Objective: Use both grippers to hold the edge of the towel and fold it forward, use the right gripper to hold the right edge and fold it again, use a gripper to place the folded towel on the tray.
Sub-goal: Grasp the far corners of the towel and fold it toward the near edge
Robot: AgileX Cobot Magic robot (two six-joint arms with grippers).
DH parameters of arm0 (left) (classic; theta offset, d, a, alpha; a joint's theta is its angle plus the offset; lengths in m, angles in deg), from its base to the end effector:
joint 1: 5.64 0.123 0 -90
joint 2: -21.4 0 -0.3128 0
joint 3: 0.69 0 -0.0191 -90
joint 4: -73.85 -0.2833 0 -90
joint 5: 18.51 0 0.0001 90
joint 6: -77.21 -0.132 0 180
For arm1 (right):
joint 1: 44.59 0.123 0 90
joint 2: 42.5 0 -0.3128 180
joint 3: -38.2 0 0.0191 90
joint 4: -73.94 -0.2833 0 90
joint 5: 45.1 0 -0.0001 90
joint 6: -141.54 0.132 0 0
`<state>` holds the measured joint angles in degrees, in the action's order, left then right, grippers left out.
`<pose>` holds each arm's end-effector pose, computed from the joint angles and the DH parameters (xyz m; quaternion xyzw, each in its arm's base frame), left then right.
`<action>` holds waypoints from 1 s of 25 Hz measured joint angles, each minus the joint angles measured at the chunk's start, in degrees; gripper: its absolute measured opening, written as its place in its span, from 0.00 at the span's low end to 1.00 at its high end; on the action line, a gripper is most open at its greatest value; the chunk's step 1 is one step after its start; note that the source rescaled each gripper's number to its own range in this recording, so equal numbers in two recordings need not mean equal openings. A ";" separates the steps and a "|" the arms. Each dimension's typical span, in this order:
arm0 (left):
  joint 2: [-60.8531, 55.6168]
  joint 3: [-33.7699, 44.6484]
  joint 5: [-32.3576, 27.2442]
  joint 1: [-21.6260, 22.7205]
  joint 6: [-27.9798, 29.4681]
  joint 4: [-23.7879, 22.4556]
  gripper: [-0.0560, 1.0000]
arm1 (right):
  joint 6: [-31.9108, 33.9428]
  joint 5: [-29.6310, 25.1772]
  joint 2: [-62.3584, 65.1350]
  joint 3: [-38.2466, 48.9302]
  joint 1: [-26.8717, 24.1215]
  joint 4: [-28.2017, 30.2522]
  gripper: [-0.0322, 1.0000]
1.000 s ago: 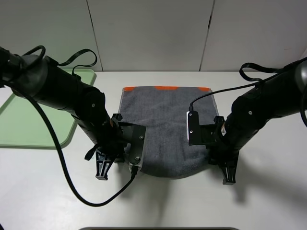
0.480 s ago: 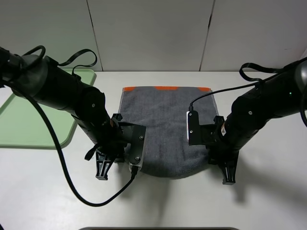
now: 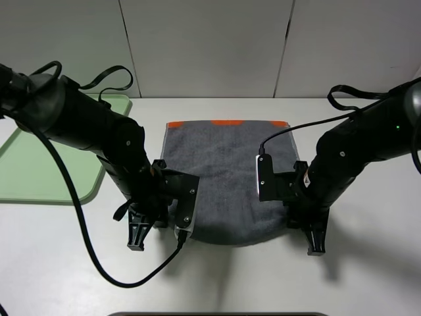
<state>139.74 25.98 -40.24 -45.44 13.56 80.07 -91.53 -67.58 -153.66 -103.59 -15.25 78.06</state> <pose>0.2709 -0.2326 0.0488 0.7491 0.6519 -0.0014 0.1181 0.2567 0.1401 0.0501 -0.6809 0.7288 -0.0303 0.0662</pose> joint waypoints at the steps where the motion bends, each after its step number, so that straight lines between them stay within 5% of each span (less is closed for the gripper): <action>1: -0.35 0.06 -0.95 0.00 0.00 0.13 0.06 | 0.18 -0.62 0.41 0.22 0.00 -0.25 0.03; 25: -10.64 0.38 -13.88 -0.06 0.00 0.57 0.05 | 3.19 -12.80 15.78 0.55 0.00 -8.02 0.03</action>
<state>129.09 26.36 -54.12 -45.50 13.56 80.64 -88.34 -80.38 -137.88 -103.05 -15.25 70.04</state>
